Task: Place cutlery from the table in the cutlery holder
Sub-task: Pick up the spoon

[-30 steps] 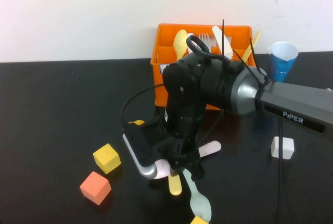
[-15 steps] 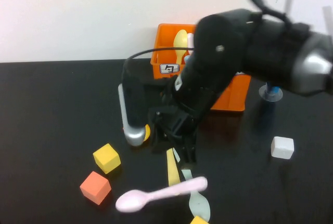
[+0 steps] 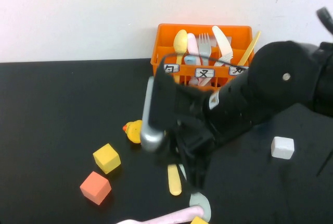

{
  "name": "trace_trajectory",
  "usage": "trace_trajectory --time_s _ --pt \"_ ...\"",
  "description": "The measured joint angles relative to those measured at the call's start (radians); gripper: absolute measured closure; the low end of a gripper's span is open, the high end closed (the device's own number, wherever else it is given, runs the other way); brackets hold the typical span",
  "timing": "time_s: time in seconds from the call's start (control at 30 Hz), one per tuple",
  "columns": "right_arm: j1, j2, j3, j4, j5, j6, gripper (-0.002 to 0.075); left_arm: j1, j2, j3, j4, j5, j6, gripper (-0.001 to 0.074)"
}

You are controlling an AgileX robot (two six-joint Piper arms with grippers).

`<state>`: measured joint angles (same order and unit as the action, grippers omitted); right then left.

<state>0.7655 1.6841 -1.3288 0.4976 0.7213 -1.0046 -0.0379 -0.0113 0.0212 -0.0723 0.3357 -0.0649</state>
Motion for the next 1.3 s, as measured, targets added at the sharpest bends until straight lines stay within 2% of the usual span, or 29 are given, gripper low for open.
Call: trace_trajectory --time_s 0.2,0.3,0.5,0.77,1.03,1.1,1.23,1.3 --pt "0.057 0.067 -0.048 -0.154 0.172 -0.007 0.0441 0.000 0.000 0.000 0.000 0.000 0.000 0.0736" --pt "0.107 0.121 -0.101 -0.214 0.238 -0.026 0.0405 0.000 0.000 0.000 0.000 0.000 0.000 0.0736" --pt "0.197 0.273 -0.233 -0.289 0.331 -0.032 0.0389 0.000 0.000 0.000 0.000 0.000 0.002 0.0736" --pt "0.220 0.452 -0.393 -0.379 0.426 0.109 0.0389 0.000 0.000 0.000 0.000 0.000 0.002 0.0736" --pt "0.220 0.493 -0.422 -0.439 0.461 0.185 0.0398 0.000 0.000 0.000 0.000 0.000 0.002 0.0736" --pt "0.220 0.495 -0.423 -0.443 0.449 0.212 0.0436 0.000 0.000 0.000 0.000 0.000 0.002 0.0736" --pt "0.220 0.483 -0.417 -0.444 0.371 0.307 0.0606 0.000 0.000 0.000 0.000 0.000 0.004 0.0736" --pt "0.220 0.442 -0.396 -0.444 0.289 0.366 0.0599 0.000 0.000 0.000 0.000 0.000 0.004 0.0736"
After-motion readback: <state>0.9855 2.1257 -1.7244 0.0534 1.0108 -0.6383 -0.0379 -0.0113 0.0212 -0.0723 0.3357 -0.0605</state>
